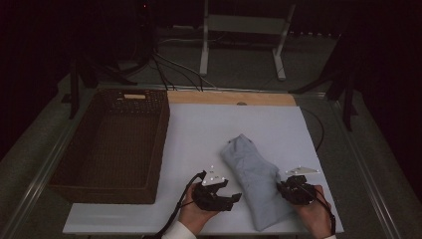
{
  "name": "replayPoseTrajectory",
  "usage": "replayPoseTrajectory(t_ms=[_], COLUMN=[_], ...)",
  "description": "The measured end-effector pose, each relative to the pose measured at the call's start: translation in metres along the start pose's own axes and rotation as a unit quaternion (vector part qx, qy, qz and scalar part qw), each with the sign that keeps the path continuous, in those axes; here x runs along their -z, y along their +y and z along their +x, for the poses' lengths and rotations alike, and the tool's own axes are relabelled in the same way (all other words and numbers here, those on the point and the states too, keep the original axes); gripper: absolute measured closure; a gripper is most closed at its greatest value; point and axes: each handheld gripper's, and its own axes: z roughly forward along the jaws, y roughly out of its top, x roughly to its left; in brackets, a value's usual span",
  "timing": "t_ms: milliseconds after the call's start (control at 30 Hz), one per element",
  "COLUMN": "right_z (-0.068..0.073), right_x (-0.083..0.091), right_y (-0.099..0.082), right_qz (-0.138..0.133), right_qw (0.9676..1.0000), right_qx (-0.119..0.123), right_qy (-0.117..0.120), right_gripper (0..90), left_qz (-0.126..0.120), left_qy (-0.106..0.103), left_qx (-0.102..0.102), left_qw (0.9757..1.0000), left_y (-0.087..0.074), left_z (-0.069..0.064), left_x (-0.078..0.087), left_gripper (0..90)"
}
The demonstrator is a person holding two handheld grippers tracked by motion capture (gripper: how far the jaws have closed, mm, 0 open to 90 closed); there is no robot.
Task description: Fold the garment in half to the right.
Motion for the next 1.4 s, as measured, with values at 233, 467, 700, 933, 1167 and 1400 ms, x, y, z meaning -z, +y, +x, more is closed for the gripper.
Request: replayPoseTrajectory(t_ms=[233,467,700,933,1167,1400], right_z=[0.001,0.004,-0.002,0.002,-0.006,-0.011], right_x=[0.017,0.019,0.015,0.015,0.014,0.014], right_y=[-0.008,-0.020,-0.022,-0.020,-0.017,-0.017], right_qz=[-0.013,0.010,0.017,0.011,0.002,-0.010], right_qw=[0.9998,0.9998,0.9994,0.9999,0.9995,0.9982], right_qx=[-0.016,-0.015,-0.019,-0.005,-0.008,-0.017], right_qy=[0.004,0.012,0.022,-0.002,-0.030,-0.056], right_gripper=[50.9,47.5,71.7,82.0,82.3,82.5], left_qz=[0.000,-0.002,-0.015,-0.023,-0.035,-0.045], left_qy=[0.002,0.010,0.024,0.042,0.065,0.087], left_qx=[0.002,0.002,0.003,0.003,-0.002,0.003], left_qw=[1.0000,0.9999,0.9996,0.9988,0.9973,0.9952], left_y=[-0.001,0.000,0.008,0.021,0.029,0.035], left_z=[0.001,0.004,0.014,0.030,0.048,0.062], left_x=[-0.001,-0.001,0.003,0.005,0.000,-0.006], left_gripper=[34.9,33.6,33.4,33.2,34.2,29.9])
